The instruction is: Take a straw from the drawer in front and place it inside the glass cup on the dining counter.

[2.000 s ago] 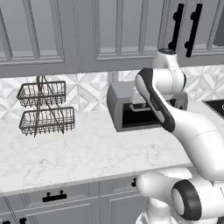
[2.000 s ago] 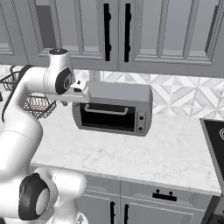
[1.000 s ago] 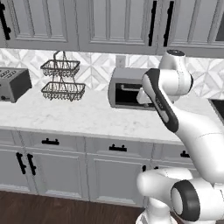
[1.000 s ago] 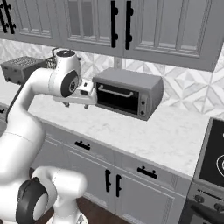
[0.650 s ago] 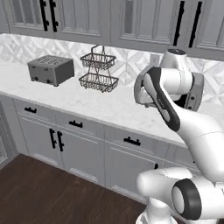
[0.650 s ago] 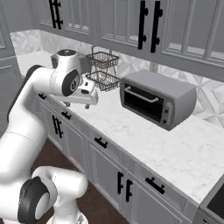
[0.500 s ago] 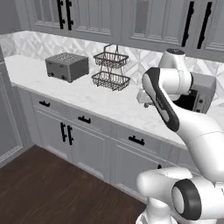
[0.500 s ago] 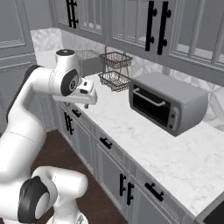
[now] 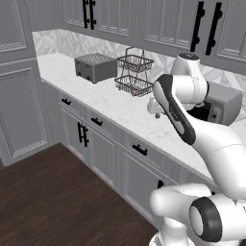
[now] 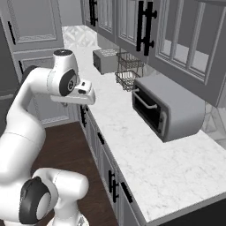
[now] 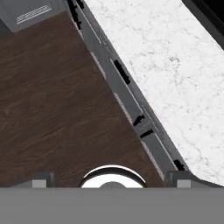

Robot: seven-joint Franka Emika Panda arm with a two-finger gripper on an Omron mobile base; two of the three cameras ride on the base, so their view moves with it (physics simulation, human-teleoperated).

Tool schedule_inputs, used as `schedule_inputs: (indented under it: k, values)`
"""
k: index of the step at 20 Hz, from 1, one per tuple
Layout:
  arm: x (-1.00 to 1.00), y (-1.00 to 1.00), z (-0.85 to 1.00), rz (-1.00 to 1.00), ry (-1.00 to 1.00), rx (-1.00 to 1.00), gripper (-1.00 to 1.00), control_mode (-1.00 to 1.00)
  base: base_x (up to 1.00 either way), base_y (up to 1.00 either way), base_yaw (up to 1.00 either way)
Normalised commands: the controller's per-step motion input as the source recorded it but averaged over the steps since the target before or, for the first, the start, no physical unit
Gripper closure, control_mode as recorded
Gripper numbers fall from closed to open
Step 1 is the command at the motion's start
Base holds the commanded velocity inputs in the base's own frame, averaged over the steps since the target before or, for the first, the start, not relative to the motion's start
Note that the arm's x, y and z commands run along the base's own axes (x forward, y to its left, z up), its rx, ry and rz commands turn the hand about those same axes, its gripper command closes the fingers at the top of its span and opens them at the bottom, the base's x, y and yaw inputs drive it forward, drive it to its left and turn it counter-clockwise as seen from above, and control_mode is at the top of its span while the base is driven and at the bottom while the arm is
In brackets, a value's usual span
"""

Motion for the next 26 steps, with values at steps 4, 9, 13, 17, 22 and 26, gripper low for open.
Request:
schedule_inputs:
  k: [4, 9, 13, 17, 22, 26]
  values:
    - [0.06, -0.19, -0.06, 0.13, 0.0, 0.0, -1.0, -1.0, 0.0, -0.3, 0.17]
    - [0.48, 0.03, -0.25, 0.07, 0.0, -0.03, -1.0, -1.0, 0.0, 0.0, 0.0]
    - [0.58, 0.56, -0.64, 0.0, 0.0, -0.27, -1.0, -1.0, 0.0, 0.0, 0.0]
    - [0.5, 0.84, -0.8, 0.0, 0.0, -0.37, -1.0, -1.0, 0.0, 0.0, 0.0]
    - [0.49, 0.81, -0.95, 0.0, 0.0, -0.35, -1.0, -1.0, 0.0, 0.0, 0.0]
    - [0.39, 0.59, -0.9, 0.0, 0.0, -0.31, -1.0, -1.0, 0.0, 0.0, 0.0]
